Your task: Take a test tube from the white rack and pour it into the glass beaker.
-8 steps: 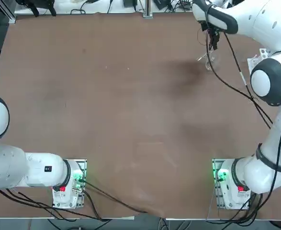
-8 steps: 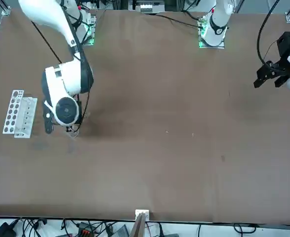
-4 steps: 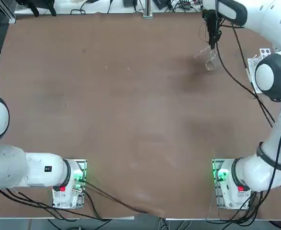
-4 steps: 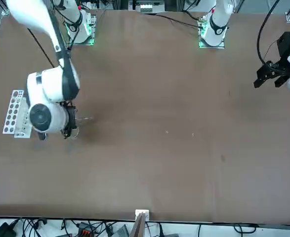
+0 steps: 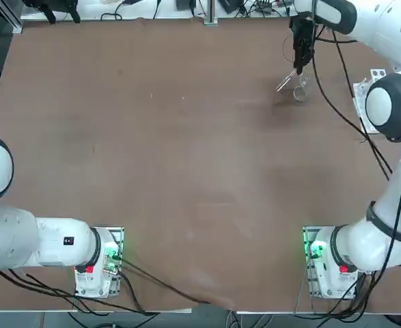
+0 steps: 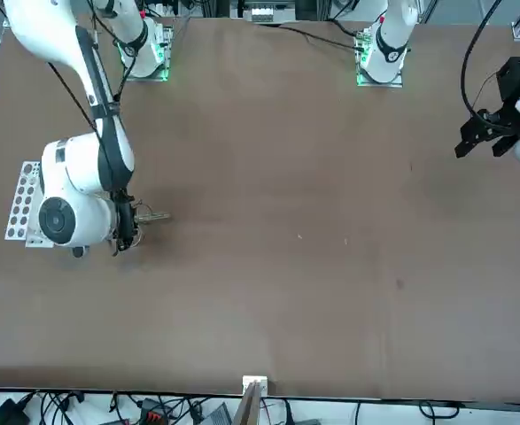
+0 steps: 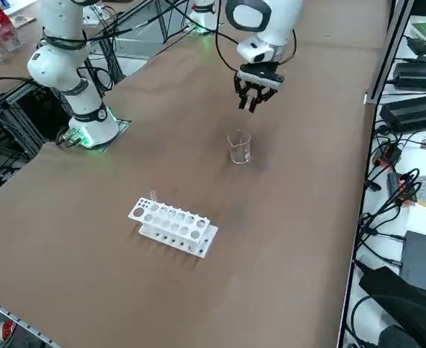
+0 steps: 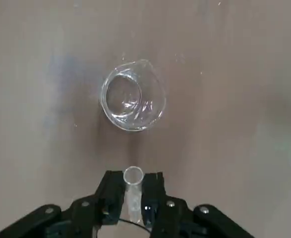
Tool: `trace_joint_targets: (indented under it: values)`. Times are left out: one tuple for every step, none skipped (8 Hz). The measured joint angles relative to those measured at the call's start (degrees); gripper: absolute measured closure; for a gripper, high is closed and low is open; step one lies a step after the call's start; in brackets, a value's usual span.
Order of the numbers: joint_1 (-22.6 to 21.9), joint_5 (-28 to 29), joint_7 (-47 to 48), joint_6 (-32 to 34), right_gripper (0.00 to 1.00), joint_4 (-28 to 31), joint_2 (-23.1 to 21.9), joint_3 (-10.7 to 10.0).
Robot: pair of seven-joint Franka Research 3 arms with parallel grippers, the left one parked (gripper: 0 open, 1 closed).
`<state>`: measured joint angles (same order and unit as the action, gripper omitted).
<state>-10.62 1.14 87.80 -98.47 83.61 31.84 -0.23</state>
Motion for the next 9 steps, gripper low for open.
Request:
trace_joint_targets:
  values:
    - [0.55,0.59,-0.89,-0.14,0.76,0.00,0.00,0.00]
    - [0.82,0.71,-1.14,-0.19,0.76,0.00,-0.01,0.00]
    - [0.98,0.72,-1.47,-0.20,0.76,0.00,-0.02,0.00]
    - [1.25,0.75,-2.27,-0.20,0.76,0.00,-0.03,0.00]
    - [1.60,1.09,-3.44,-0.19,0.76,0.02,-0.03,0.00]
    - [2.11,2.50,-5.03,-0.18,0.76,0.06,-0.03,0.00]
    - [3.05,4.43,-7.28,-0.16,0.76,0.20,-0.17,-0.03]
    - [4.39,6.87,-9.73,-0.15,0.76,0.69,-0.60,-0.06]
    - [5.67,9.39,-11.92,-0.15,0.76,1.35,-1.17,-0.07]
